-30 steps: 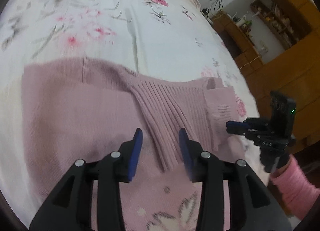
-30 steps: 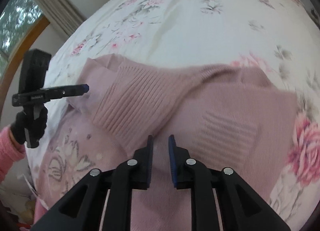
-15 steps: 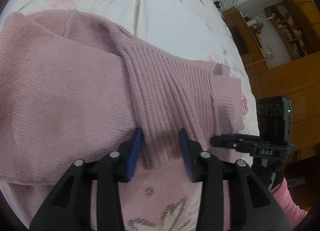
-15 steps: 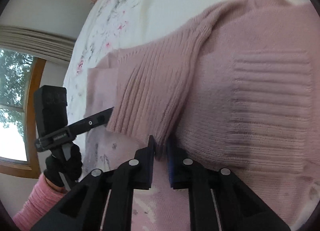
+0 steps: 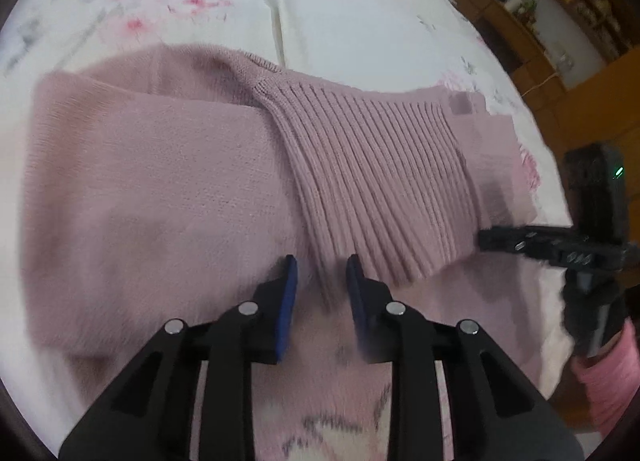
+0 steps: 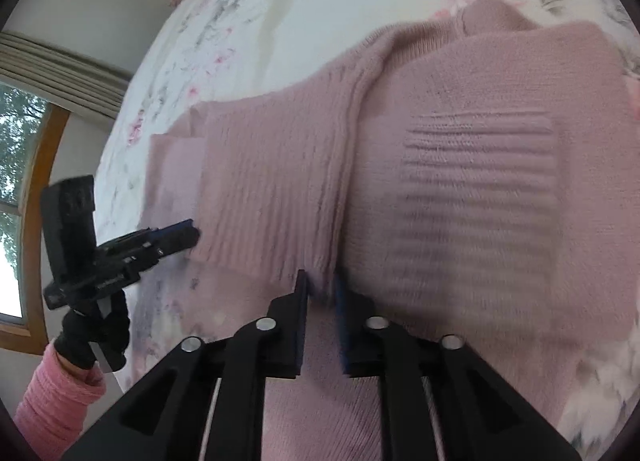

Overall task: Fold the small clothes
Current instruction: 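Fold the collar end toward the hem with both tools and release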

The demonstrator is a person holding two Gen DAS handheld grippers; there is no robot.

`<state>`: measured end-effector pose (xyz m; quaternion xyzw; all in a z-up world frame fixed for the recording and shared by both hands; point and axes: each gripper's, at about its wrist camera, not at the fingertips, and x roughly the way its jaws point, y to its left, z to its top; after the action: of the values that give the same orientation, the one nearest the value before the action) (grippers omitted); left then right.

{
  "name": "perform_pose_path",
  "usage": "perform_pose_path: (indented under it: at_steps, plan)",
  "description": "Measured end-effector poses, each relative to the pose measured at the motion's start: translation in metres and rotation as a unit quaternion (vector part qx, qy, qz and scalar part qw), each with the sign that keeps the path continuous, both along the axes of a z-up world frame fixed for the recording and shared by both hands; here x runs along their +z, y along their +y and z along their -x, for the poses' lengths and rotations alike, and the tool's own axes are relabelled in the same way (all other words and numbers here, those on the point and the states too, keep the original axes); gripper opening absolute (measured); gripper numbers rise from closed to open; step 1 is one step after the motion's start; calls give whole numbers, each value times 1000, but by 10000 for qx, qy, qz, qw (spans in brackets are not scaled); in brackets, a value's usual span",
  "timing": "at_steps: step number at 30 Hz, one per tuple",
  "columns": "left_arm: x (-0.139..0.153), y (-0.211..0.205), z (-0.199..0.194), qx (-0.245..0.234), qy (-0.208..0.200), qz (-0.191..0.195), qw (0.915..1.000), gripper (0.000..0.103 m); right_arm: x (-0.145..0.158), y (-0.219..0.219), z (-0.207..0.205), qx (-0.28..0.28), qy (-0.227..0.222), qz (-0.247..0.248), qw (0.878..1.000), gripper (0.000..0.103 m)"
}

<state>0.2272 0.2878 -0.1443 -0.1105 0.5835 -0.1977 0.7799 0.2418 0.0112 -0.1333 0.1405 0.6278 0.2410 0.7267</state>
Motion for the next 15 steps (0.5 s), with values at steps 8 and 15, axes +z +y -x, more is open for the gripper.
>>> perform_pose_path:
  at_steps: [8, 15]
  plan:
    - [51, 22, 124, 379, -390, -345, 9979, 53, 65, -40, 120, -345, -631, 160, 9973, 24]
    - [69, 70, 257, 971, -224, -727, 9924, 56, 84, -85, 255, -863, -559, 372, 9940, 33]
